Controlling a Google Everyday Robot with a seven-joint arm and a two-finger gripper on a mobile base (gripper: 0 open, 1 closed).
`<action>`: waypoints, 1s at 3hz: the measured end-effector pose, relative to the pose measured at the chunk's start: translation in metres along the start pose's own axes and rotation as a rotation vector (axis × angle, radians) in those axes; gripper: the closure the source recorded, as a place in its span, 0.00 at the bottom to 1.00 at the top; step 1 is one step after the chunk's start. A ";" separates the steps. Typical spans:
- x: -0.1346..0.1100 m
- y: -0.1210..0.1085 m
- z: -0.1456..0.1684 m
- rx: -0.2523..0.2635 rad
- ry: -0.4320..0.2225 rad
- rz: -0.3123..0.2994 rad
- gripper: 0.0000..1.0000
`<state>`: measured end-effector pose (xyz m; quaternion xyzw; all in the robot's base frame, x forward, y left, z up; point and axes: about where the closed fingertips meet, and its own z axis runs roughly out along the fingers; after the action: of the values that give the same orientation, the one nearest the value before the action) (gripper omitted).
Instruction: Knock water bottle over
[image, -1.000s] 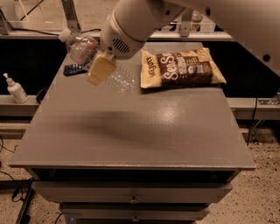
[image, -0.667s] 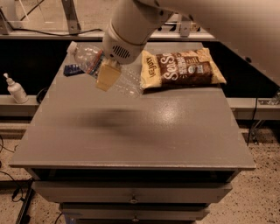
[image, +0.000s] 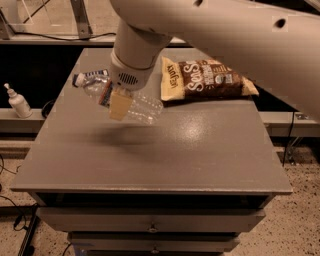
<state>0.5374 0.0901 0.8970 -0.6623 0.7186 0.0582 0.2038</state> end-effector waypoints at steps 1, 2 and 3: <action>-0.009 0.013 0.024 -0.038 -0.024 0.011 1.00; -0.017 0.027 0.043 -0.081 -0.048 0.024 0.82; -0.018 0.033 0.048 -0.096 -0.056 0.033 0.59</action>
Offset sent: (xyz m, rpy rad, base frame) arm -0.0258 0.0515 -0.0578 0.0915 0.1306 0.0231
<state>0.5159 0.1279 0.8533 -0.6576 0.7197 0.1145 0.1909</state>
